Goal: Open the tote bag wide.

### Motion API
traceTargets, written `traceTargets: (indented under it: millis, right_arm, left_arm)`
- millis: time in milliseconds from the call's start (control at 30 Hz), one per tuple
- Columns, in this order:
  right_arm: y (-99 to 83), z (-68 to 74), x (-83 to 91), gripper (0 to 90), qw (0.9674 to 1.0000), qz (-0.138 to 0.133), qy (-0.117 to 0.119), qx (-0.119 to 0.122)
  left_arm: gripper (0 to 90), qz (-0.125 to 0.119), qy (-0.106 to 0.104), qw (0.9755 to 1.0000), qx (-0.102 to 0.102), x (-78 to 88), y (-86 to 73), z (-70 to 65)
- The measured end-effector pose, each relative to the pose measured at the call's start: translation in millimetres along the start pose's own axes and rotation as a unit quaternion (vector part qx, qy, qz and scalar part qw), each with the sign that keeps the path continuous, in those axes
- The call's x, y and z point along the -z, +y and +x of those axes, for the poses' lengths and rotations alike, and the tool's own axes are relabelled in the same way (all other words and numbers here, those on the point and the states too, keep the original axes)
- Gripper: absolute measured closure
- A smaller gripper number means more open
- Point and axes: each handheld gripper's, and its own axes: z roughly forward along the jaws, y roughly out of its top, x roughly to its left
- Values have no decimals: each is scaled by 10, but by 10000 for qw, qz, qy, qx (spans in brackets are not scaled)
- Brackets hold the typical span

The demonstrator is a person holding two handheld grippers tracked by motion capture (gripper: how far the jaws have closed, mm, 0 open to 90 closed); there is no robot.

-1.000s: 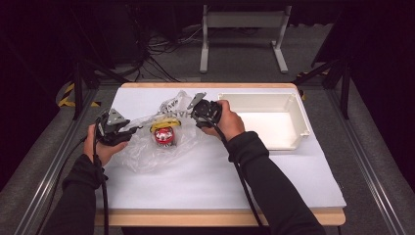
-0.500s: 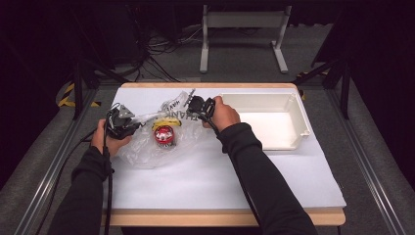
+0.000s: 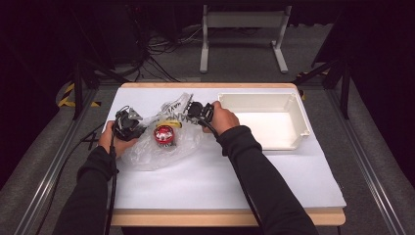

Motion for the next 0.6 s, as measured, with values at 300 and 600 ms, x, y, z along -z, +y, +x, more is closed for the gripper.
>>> traceTargets:
  millis: [300,600]
  right_arm:
    - [-45,-34,59,734,9987,-423,79,-276]
    - [2,-41,289,563,9892,-1378,37,-498]
  left_arm:
    - [791,25,-23,10000,-17,-12,-20,-11]
    - [784,37,-7,9999,-102,10,-15,-17]
